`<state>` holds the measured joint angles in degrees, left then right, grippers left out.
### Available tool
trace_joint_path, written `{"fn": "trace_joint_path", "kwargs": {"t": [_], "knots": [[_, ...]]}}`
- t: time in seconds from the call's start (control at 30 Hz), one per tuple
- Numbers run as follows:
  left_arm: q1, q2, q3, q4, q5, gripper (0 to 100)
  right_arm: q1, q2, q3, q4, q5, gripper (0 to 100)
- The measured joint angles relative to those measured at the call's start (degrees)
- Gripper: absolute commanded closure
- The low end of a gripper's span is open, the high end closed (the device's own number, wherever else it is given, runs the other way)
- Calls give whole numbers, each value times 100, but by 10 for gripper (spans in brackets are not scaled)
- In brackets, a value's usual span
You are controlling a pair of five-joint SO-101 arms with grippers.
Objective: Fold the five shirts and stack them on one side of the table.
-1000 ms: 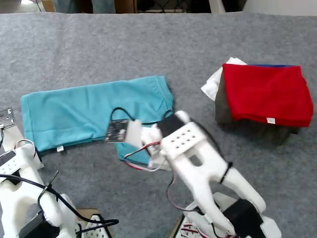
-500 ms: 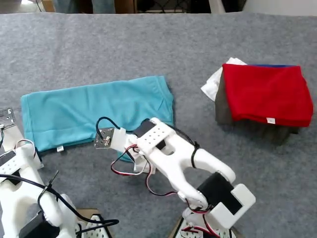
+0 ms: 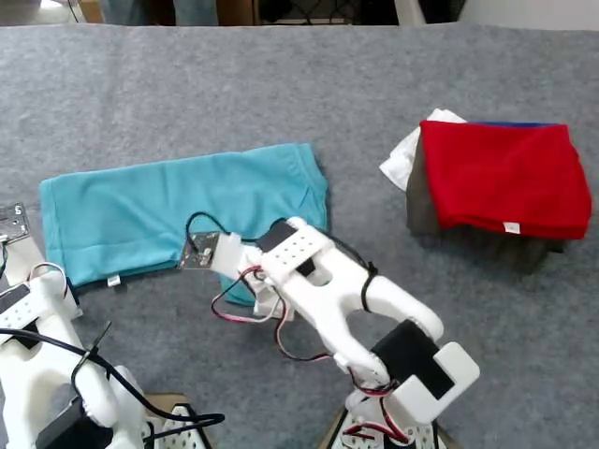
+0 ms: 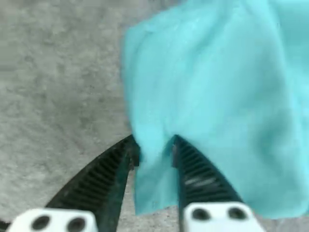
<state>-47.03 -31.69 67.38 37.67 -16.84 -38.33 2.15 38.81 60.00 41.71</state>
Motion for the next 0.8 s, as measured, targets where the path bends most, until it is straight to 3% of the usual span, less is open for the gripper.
{"fn": "trace_joint_path", "kwargs": {"t": [0.4,0.63,0.8], "knots": [[0,0,0,0,0,970,167,53,-18,-26,0,968],[0,0,0,0,0,970,114,53,-18,62,158,799],[0,0,0,0,0,970,88,53,9,105,220,819]]}}
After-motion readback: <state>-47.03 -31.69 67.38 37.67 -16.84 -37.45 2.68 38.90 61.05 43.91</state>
